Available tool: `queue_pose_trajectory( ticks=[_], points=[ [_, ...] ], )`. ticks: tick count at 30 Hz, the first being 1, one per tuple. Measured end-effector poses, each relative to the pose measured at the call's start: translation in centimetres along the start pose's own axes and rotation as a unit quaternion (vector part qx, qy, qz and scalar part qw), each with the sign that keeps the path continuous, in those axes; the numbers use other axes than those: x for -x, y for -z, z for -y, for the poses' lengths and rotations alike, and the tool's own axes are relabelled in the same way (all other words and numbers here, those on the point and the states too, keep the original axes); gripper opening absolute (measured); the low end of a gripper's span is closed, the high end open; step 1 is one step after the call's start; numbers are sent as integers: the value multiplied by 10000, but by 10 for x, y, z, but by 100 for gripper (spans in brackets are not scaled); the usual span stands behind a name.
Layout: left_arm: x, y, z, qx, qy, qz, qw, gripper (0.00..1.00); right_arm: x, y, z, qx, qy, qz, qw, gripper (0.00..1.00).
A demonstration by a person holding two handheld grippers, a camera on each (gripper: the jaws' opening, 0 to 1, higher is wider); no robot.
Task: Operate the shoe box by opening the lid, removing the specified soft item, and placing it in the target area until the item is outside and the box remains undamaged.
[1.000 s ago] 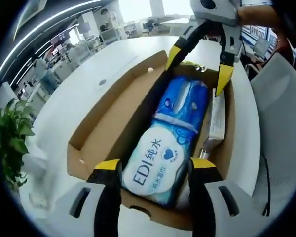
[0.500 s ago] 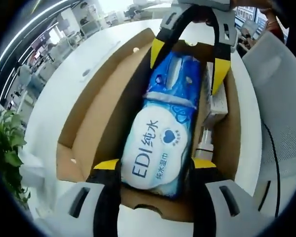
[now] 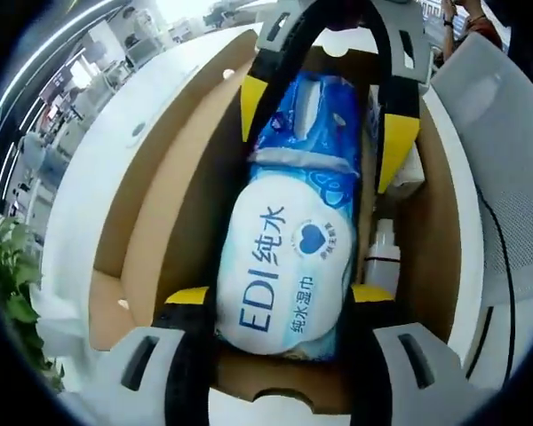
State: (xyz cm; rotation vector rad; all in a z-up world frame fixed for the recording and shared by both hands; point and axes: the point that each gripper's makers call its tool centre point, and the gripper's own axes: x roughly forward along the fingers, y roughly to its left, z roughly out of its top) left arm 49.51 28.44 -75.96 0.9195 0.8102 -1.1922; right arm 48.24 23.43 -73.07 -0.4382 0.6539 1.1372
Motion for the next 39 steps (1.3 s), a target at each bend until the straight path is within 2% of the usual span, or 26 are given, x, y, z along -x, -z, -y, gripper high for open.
queue_pose_trajectory(
  ticks=[8,14,25,28,33,39],
  points=[
    [-1,-1,0,-109,94,21,9999,60,-22,-1,-4,92,-134,-75,9998,56],
    [-3,0,0,-234,137,-2,9996,59,-34,4,-5,428,-265,-332,9982,56],
    [-7,-2,2,-323,254,44,9991,58,-53,5,-2,499,-297,-428,9974,56],
    [-10,-2,2,-311,286,62,9991,59,-57,9,-2,734,-269,-586,9952,55],
    [-15,-3,3,-387,301,179,9986,61,-57,10,-1,776,-248,-503,9954,53],
    [-18,-2,3,-441,210,147,9987,62,-57,9,-2,874,-189,-403,9952,51]
  ],
)
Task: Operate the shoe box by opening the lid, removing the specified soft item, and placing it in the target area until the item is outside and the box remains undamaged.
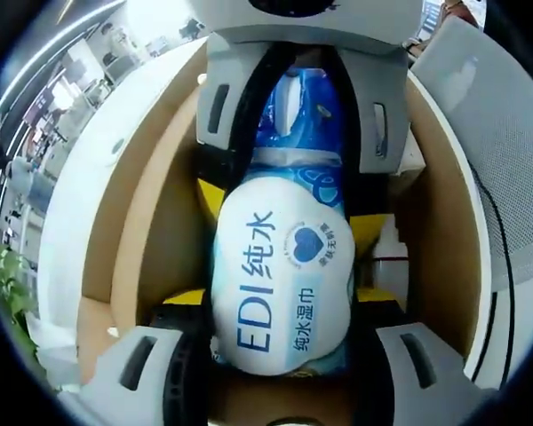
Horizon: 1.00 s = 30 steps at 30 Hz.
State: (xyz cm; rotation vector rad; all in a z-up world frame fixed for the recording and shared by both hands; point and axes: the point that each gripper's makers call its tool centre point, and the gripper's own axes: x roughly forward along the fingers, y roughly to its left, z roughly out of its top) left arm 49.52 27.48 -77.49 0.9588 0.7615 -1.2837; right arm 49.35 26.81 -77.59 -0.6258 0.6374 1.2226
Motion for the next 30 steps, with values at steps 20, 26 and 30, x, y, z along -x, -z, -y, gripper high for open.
queue_pose_trajectory(
  ticks=[20,26,30],
  points=[
    [8,0,-2,-250,-350,-301,9986,59,7,-8,2,184,470,276,9983,47],
    [11,0,-2,-269,-371,-331,9984,59,10,-12,0,229,488,332,9980,47],
    [14,-1,-3,-246,-423,-321,9983,59,13,-16,1,317,487,347,9977,47]
  ],
)
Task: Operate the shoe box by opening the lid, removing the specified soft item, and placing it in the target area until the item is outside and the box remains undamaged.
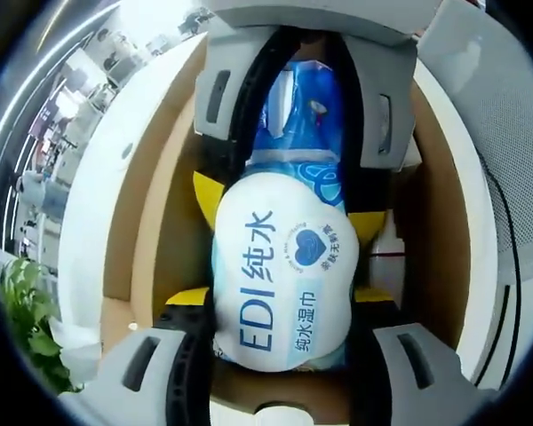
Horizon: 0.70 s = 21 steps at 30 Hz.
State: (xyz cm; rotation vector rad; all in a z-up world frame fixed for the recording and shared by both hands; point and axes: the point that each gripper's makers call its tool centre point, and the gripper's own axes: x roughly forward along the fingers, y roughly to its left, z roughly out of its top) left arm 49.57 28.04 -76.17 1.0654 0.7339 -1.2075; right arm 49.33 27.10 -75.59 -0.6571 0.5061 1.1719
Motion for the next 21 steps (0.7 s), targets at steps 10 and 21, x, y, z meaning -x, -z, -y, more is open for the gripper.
queue_pose_trajectory(
  ticks=[10,21],
  points=[
    [15,-9,-1,-97,-45,-24,9999,58,12,-10,2,-46,97,142,9998,46],
    [40,-20,-3,-68,-161,-57,9998,58,33,-28,2,8,60,319,9995,46]
  ],
)
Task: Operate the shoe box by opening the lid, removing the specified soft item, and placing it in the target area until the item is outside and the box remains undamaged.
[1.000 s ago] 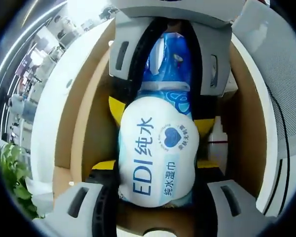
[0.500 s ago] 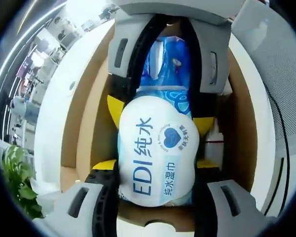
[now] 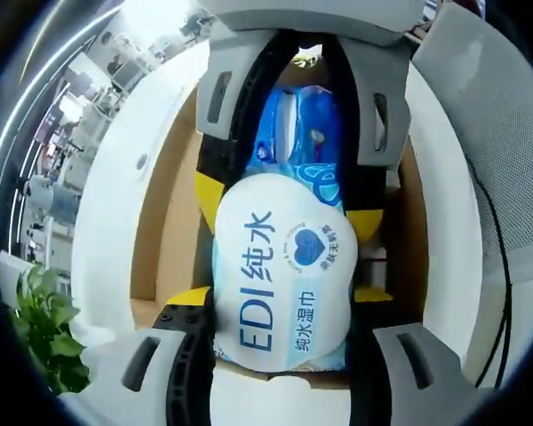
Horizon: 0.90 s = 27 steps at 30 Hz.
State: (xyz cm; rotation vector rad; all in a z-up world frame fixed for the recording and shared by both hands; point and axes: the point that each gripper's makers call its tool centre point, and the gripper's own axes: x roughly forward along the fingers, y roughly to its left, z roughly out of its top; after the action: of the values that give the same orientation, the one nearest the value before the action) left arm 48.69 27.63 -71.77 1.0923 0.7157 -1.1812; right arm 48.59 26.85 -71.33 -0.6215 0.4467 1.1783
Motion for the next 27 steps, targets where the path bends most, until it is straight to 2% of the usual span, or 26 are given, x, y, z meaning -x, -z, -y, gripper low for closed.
queue_pose_trajectory(
  ticks=[14,27],
  points=[
    [36,-20,0,-36,-60,-66,10000,58,32,-26,-2,20,-64,157,9999,46],
    [51,-53,4,-134,-73,-102,9998,58,68,-27,0,-6,-30,210,9998,46]
  ],
)
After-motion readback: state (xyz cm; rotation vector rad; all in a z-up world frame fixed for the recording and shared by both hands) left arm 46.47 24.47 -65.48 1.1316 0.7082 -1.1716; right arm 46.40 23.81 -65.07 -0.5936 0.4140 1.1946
